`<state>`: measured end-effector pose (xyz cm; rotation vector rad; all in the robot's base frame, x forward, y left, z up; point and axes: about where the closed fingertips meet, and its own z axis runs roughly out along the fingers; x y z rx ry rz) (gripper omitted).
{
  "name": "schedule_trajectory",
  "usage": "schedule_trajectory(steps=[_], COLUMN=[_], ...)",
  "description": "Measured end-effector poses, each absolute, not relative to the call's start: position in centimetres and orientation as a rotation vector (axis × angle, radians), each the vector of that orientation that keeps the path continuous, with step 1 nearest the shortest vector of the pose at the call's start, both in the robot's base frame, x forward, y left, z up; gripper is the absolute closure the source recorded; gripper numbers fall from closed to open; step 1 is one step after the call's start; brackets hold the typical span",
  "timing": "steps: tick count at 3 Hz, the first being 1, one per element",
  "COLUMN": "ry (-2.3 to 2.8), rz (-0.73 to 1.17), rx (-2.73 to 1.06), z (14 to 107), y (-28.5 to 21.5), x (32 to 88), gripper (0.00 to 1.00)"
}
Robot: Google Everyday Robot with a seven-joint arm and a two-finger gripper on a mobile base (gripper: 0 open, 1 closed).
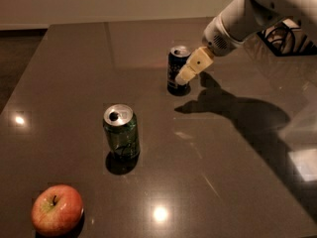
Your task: Move pepsi can near green can
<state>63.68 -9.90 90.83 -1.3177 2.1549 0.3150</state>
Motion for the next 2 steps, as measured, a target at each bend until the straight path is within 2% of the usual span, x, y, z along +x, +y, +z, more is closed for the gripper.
schedule_trajectory(steps=[1,2], ry=[2.118,2.066], rz=[0.397,0.464], rx=[-1.346,-1.387], z=[90.5,90.9], y=[-8.0,-6.5], x=[64.1,63.9], gripper=[0.00,0.15])
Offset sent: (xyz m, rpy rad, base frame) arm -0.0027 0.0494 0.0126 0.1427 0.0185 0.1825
